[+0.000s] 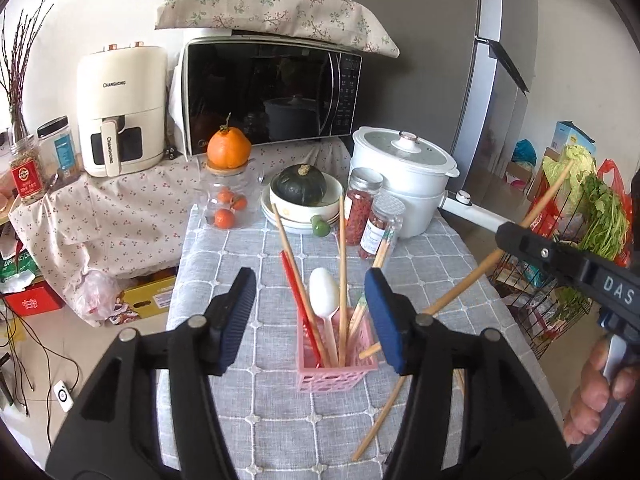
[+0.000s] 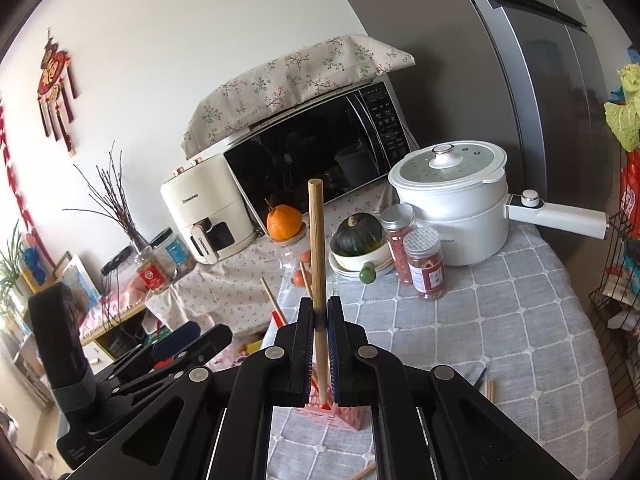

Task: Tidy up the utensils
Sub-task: 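Lower the chopsticks into the pink basket and open both tools, then reach the right tool to a wooden chopstick and close on it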

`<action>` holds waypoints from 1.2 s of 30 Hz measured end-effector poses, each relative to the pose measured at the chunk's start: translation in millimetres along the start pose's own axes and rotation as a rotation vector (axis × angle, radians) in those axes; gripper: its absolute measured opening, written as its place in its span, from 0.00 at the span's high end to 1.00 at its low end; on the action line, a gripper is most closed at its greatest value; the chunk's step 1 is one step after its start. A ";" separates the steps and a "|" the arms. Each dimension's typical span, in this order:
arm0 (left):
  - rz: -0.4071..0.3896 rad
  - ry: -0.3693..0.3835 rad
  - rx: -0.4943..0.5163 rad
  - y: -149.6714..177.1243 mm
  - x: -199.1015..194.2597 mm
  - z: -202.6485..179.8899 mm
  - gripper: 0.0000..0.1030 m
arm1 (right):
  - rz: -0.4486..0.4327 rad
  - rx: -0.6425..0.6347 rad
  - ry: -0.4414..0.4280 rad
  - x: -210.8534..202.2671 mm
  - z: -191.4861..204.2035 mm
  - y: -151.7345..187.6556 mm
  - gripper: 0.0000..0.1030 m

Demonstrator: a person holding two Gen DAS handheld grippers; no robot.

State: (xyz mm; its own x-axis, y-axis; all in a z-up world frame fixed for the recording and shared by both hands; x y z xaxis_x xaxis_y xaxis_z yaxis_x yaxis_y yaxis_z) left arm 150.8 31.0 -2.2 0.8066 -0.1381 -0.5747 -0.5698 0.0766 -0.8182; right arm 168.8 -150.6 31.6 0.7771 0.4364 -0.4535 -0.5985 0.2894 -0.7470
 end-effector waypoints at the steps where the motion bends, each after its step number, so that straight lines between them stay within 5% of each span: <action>1: 0.016 -0.001 -0.003 3.8 0.8 2.6 0.44 | 0.003 -0.005 0.008 3.7 1.0 1.5 0.94; 15: 0.196 0.003 0.020 49.2 15.3 14.7 0.36 | 0.098 -0.043 0.073 49.6 -0.1 25.4 0.90; 20: 0.224 0.027 -0.011 54.4 16.8 15.5 0.25 | 0.068 -0.015 0.080 34.1 -8.2 20.3 0.42; 28: 0.277 0.042 -0.011 66.0 18.9 2.7 0.16 | 0.045 0.015 0.122 -4.8 -30.8 10.4 0.18; 36: 0.329 0.067 0.010 74.9 24.4 -18.7 0.11 | 0.076 0.033 0.246 -23.5 -78.5 17.1 0.08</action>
State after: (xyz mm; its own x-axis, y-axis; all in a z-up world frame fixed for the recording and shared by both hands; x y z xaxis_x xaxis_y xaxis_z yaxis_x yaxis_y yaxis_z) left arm 124.8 14.9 -77.2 0.5676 -0.1689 -0.8058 -0.7961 0.1370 -0.5895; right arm 155.6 -222.7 -8.7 0.7515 0.2384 -0.6151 -0.6595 0.2932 -0.6922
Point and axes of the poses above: each gripper's, at about its wrist camera, not at the fingertips, and x roughly the way its jaws point, z to its left, y to its underside, the point moved 5 cm from there along x, roughly the way its jaws point, and after that the axes turned 7 degrees about x, right-handed, at the moved point
